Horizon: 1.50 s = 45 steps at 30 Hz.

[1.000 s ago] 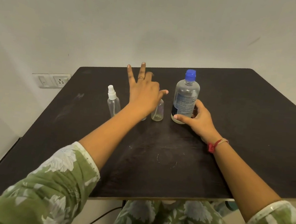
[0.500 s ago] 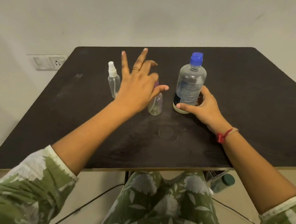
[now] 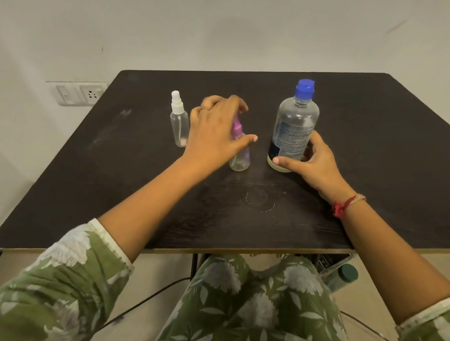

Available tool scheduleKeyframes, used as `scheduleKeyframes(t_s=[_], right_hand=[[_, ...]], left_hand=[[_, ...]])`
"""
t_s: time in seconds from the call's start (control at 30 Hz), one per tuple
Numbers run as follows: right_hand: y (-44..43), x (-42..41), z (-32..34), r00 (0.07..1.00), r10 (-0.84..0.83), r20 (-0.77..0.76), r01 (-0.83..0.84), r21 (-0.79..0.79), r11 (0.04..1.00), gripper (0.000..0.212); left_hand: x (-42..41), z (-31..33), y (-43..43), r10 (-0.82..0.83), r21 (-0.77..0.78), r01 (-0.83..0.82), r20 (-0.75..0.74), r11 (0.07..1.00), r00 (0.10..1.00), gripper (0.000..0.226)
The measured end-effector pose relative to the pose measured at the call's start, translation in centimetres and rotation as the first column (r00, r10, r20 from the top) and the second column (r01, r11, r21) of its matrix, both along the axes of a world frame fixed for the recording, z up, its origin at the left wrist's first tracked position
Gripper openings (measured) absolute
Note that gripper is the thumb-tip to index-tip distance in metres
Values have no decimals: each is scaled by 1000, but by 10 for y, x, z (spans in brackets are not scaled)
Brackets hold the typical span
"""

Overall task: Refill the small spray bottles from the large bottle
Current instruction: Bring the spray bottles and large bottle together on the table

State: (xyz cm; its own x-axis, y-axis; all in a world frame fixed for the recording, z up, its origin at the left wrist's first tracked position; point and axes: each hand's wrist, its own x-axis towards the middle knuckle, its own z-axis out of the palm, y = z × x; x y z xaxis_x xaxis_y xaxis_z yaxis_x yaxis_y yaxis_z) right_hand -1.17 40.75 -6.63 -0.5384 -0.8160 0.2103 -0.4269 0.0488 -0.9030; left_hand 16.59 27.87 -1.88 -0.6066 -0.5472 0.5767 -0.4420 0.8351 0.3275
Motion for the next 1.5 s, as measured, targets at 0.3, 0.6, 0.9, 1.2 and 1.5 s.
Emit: scheduleKeyframes(t_s=[0.3, 0.6, 0.9, 1.2, 1.5], right_hand=[[1, 1, 1, 1000, 2, 10, -2, 5, 1000, 75], [1, 3, 2, 1000, 1, 15, -1, -4, 1000, 71], [0, 2, 2, 1000, 6, 19, -6, -5, 1000, 70], [0, 2, 1, 1000, 6, 5, -6, -9, 1000, 73], [1, 2, 1, 999, -2, -38, 2, 13, 1000, 73]], left_hand=[[-7, -6, -6, -38, 54, 41, -58, 998, 998, 34], [-10, -11, -5, 5, 4, -5, 45, 1000, 999, 35], [-7, -11, -4, 0, -150, 10, 63, 989, 998, 37], [-6, -16, 7, -162, 24, 165, -88, 986, 983, 39], [4, -17, 2, -219, 239, 262, -192, 935, 957, 54]])
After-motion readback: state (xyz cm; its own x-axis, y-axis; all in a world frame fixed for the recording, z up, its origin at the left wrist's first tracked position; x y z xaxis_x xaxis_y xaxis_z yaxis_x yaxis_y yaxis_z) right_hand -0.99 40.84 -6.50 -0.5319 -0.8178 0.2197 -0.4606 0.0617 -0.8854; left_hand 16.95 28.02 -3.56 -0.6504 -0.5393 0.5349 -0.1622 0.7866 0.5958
